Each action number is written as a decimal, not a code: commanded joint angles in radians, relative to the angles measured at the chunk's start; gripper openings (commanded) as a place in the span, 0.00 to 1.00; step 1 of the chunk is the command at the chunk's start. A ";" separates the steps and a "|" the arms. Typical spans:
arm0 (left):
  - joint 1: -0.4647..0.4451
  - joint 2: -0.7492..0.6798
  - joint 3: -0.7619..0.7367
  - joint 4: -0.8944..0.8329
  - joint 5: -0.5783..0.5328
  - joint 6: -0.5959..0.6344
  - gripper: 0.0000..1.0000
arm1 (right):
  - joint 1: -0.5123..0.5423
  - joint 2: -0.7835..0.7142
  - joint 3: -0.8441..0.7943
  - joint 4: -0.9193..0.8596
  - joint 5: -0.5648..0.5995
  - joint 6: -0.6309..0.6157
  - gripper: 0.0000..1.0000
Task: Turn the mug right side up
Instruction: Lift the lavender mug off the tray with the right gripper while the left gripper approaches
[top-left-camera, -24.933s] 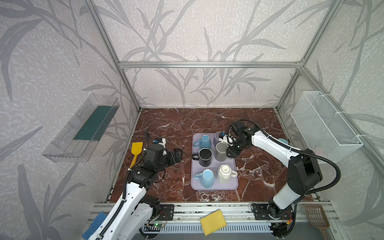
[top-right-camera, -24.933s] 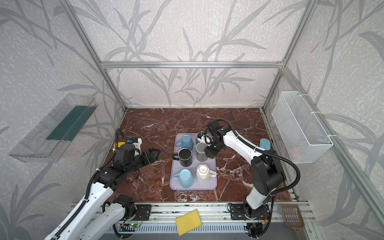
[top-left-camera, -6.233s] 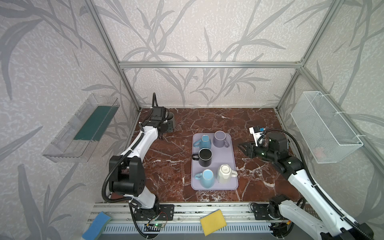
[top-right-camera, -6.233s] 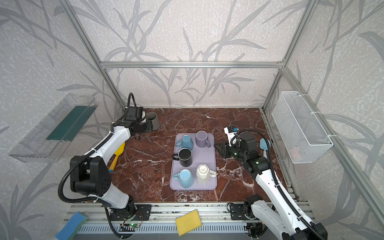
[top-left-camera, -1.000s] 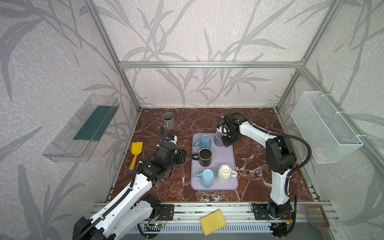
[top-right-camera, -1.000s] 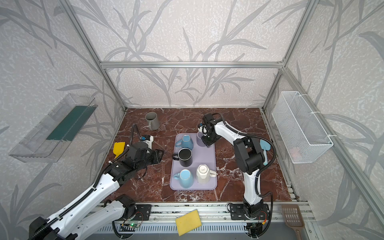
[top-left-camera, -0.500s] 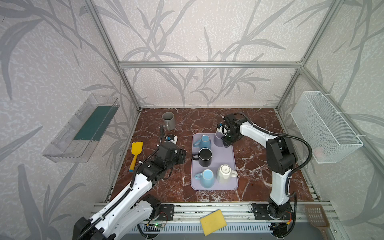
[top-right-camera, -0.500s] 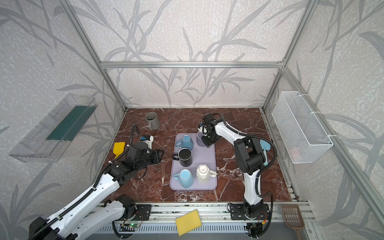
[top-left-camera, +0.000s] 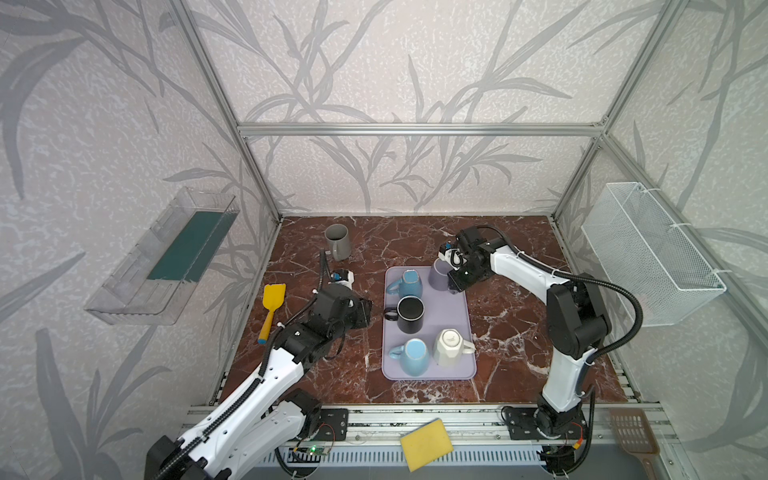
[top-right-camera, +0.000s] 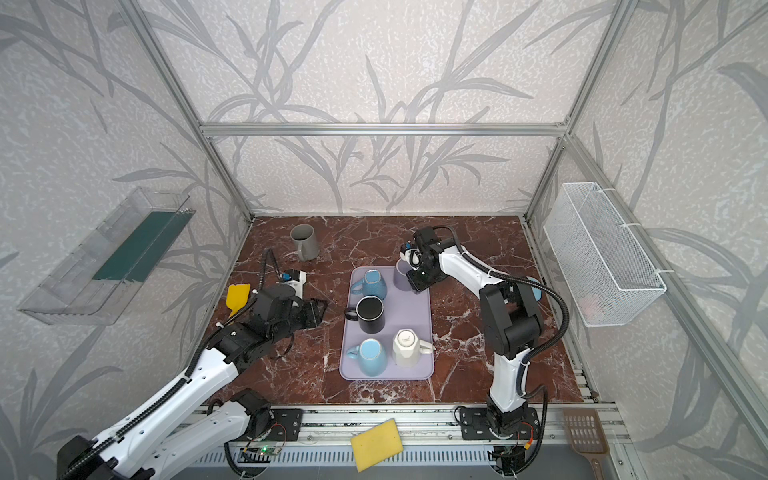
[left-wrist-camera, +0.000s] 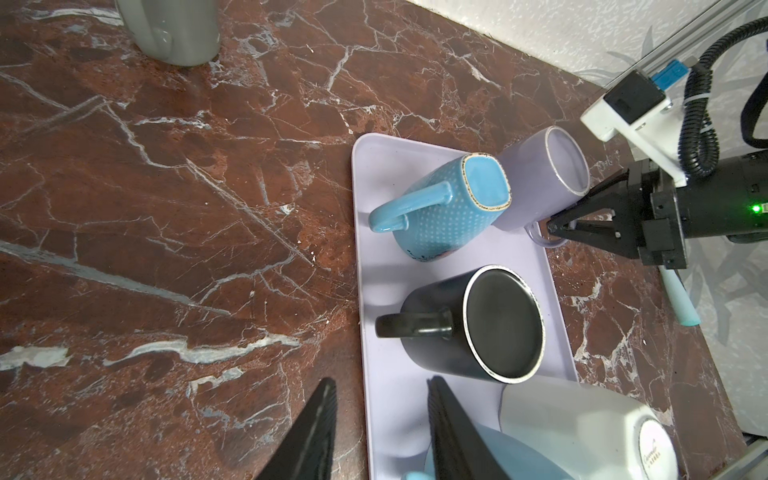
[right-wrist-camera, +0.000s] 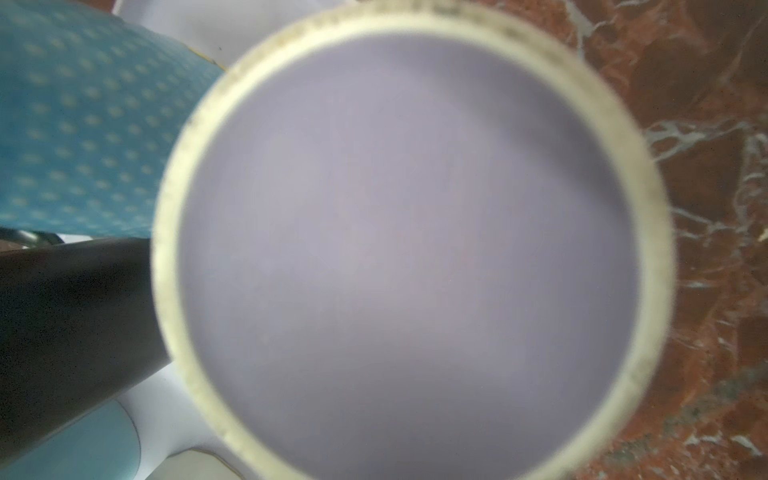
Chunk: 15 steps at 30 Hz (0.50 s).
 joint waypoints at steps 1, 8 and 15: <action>-0.005 -0.014 0.000 -0.003 -0.005 -0.016 0.39 | -0.006 -0.088 -0.019 0.086 -0.052 0.009 0.00; -0.004 0.005 0.025 0.010 0.022 -0.009 0.39 | -0.025 -0.166 -0.081 0.158 -0.112 0.035 0.00; -0.006 0.031 0.052 0.031 0.053 -0.003 0.39 | -0.042 -0.266 -0.152 0.243 -0.189 0.066 0.00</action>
